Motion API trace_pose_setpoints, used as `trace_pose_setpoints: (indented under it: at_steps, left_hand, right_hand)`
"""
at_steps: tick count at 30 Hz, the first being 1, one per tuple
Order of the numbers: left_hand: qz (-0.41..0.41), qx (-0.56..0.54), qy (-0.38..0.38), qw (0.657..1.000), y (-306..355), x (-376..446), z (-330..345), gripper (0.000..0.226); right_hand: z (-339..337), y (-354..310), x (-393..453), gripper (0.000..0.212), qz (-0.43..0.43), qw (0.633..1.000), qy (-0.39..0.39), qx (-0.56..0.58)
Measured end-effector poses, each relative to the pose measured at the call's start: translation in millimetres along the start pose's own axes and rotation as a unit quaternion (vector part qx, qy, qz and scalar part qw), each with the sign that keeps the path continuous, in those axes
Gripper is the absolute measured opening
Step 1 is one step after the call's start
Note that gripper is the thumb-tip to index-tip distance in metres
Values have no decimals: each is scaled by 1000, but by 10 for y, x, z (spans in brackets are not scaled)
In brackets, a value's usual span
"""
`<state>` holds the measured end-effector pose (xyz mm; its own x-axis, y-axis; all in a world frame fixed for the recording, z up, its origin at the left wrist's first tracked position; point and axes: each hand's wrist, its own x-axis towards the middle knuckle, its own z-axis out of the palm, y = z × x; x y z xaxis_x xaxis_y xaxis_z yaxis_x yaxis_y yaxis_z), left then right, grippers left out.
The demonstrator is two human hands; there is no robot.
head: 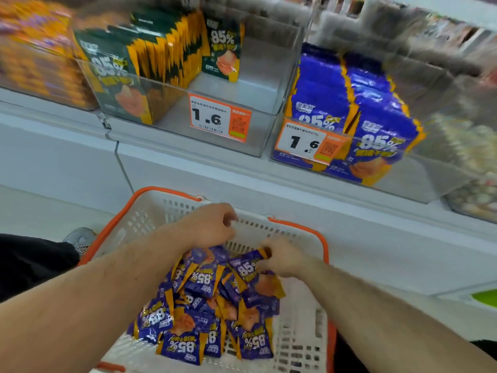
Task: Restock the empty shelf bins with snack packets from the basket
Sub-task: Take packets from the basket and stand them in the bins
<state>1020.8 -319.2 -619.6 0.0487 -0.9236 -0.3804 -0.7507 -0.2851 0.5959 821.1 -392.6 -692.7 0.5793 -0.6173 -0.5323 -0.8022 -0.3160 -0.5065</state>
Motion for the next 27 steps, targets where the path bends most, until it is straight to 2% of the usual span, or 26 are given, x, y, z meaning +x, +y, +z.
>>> trace_pose_setpoints:
  at_steps: [2, 5, 8, 10, 11, 13, 17, 19, 21, 23, 25, 27]
  left_hand:
    - [6, -36, 45, 998, 92, 2, -72, 48]
    - [15, -123, 76, 989, 321, 17, -182, 52]
    - [73, -188, 49, 978, 679, -10, -284, 41]
    - [133, -198, 40, 970, 867, -45, -303, 25]
    - [159, -189, 45, 968, 983, -51, -315, 24]
    - [186, -158, 82, 966, 1194, -43, -346, 29]
    - [235, -99, 144, 956, 1600, 34, -409, 26]
    - [253, -64, 185, 947, 1778, 88, -461, 22]
    - [277, 2, 258, 926, 1932, 161, -545, 23]
    - [299, 95, 334, 889, 2049, 267, -646, 31]
    - [286, 203, 361, 864, 2170, 356, -731, 38]
    - [268, 294, 356, 845, 2296, 443, -793, 37]
  right_hand:
    - [-443, -135, -196, 11, -32, 996, 52, 71]
    - [-1037, -365, -587, 17, -66, 969, 114, 209]
    - [-1466, -481, -943, 10, -112, 943, 193, 247]
    - [-1601, -532, -1100, 12, -146, 924, 221, 275]
    - [-1673, -535, -1194, 15, -156, 913, 238, 292]
    - [-1779, -524, -1358, 16, -174, 893, 268, 317]
    - [-1976, -475, -1600, 6, -184, 854, 341, 347]
    - [-2117, -414, -1715, 13, -191, 828, 405, 338]
    - [-2274, -323, -1827, 19, -200, 788, 476, 334]
    - [-2400, -225, -1925, 21, -212, 746, 531, 342]
    - [-2472, -148, -1974, 21, -213, 722, 562, 344]
    - [-2491, -90, -1958, 23, -208, 713, 576, 342]
